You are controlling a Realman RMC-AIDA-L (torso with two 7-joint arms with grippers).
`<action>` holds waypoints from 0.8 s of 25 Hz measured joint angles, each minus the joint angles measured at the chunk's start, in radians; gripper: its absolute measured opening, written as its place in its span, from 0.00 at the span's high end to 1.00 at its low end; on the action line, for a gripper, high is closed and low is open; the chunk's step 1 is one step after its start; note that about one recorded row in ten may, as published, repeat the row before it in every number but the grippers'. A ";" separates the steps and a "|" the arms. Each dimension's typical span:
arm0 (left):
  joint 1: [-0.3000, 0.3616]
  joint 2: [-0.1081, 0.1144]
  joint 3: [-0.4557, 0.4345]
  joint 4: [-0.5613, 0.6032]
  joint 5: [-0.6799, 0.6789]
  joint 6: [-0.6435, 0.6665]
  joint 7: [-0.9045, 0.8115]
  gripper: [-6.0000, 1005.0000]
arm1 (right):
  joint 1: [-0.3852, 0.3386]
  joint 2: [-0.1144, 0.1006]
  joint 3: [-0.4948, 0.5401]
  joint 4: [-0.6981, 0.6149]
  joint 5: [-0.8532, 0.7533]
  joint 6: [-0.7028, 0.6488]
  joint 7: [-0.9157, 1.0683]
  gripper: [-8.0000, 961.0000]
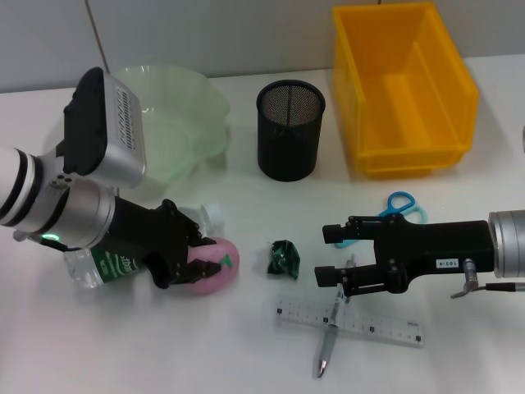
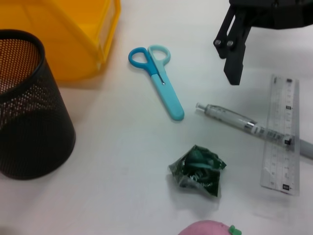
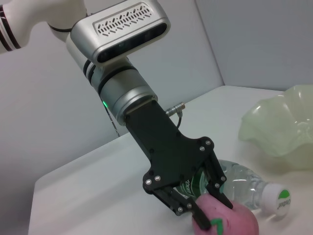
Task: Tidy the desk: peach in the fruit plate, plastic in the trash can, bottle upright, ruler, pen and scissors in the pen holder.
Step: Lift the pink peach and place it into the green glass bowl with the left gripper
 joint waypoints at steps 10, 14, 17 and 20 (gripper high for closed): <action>0.004 0.002 -0.113 0.019 -0.052 0.098 0.010 0.76 | 0.005 0.000 0.000 0.001 0.000 0.006 0.001 0.18; 0.010 0.001 -0.131 0.021 -0.078 0.109 0.011 0.78 | 0.010 0.000 0.000 0.001 0.000 0.010 0.002 0.18; 0.016 0.003 -0.139 0.022 -0.099 0.110 0.014 0.79 | 0.011 0.000 0.000 0.001 -0.001 0.016 0.002 0.18; 0.017 0.003 -0.145 0.022 -0.102 0.110 0.014 0.81 | 0.013 0.000 0.000 0.001 -0.002 0.021 0.002 0.18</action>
